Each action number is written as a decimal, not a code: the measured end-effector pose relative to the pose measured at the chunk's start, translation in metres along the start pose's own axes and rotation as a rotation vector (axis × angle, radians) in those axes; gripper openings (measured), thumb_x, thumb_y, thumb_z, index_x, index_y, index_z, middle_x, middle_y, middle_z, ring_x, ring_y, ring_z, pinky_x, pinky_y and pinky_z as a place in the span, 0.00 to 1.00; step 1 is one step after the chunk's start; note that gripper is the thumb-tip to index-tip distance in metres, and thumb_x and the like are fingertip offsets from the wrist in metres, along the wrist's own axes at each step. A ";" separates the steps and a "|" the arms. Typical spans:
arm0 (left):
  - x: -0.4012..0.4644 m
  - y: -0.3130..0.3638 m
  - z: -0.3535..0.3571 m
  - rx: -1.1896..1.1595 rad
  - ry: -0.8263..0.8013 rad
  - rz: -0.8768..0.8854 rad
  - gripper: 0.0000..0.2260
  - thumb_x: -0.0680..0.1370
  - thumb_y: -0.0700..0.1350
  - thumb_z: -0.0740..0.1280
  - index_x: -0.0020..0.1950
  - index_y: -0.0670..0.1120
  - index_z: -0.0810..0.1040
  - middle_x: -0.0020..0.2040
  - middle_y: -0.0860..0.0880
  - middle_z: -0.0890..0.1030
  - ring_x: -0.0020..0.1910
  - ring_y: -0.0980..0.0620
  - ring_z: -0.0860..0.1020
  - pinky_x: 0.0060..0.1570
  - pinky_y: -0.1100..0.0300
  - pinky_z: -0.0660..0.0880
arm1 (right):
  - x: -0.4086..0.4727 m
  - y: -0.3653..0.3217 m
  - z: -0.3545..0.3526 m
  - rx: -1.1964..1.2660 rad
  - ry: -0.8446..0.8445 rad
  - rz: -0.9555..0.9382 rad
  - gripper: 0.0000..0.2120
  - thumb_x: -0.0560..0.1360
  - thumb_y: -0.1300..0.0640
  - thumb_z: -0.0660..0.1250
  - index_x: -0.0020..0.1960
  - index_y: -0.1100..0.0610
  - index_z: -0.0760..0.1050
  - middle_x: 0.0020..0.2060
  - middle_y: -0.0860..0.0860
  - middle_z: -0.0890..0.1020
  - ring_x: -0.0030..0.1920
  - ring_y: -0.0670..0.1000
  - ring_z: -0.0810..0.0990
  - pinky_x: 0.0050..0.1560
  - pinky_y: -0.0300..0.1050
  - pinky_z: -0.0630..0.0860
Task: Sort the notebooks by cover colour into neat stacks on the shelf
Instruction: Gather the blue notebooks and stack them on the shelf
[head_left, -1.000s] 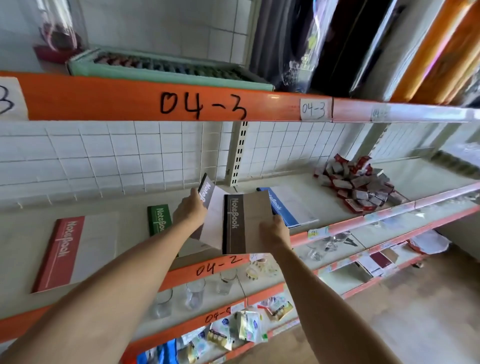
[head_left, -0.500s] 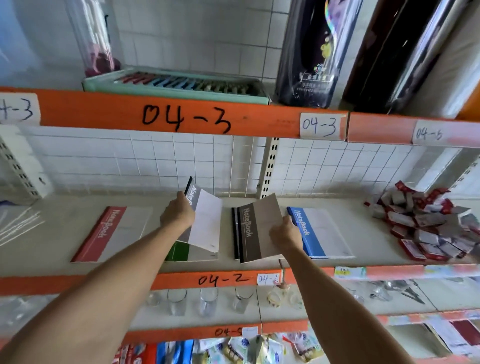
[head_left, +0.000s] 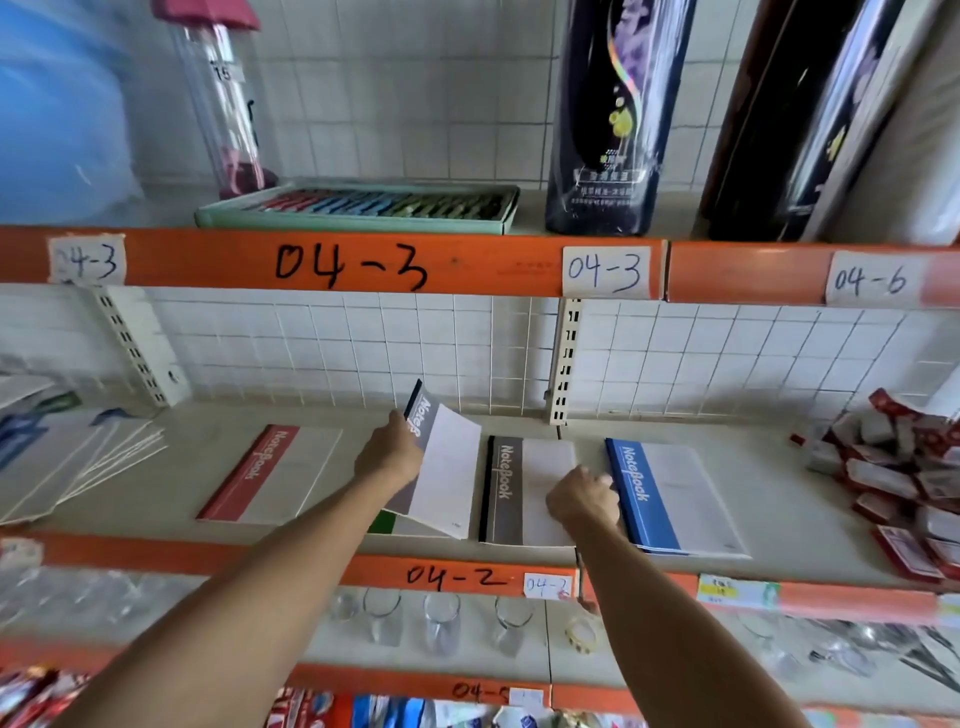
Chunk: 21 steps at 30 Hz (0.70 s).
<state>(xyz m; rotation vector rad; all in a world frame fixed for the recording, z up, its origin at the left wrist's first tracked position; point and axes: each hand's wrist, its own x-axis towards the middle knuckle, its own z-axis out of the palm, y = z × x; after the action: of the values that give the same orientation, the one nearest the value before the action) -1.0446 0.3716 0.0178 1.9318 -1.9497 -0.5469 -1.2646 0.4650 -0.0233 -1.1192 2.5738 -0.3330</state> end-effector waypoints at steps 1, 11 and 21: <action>-0.002 0.003 0.002 -0.016 -0.006 0.006 0.15 0.80 0.43 0.60 0.66 0.45 0.67 0.57 0.41 0.79 0.52 0.39 0.79 0.51 0.47 0.78 | 0.000 0.000 0.000 -0.026 0.004 -0.013 0.20 0.79 0.55 0.61 0.69 0.59 0.68 0.64 0.60 0.73 0.62 0.59 0.76 0.58 0.49 0.76; -0.020 0.067 0.045 -0.099 -0.073 0.058 0.14 0.82 0.45 0.59 0.66 0.44 0.71 0.60 0.41 0.79 0.54 0.41 0.78 0.47 0.53 0.73 | 0.015 0.019 -0.018 0.082 -0.035 -0.147 0.17 0.78 0.51 0.64 0.63 0.58 0.73 0.56 0.56 0.80 0.54 0.58 0.79 0.48 0.47 0.73; -0.033 0.085 0.092 0.399 -0.152 0.018 0.15 0.82 0.54 0.57 0.59 0.48 0.78 0.52 0.49 0.82 0.51 0.47 0.80 0.42 0.58 0.69 | 0.033 0.039 -0.031 0.152 -0.094 -0.331 0.12 0.77 0.54 0.64 0.56 0.60 0.74 0.43 0.53 0.77 0.42 0.53 0.77 0.44 0.45 0.78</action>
<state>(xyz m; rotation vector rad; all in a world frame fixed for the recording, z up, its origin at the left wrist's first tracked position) -1.1634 0.4074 -0.0190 2.1547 -2.3129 -0.3248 -1.3236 0.4688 -0.0138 -1.4642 2.2369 -0.5294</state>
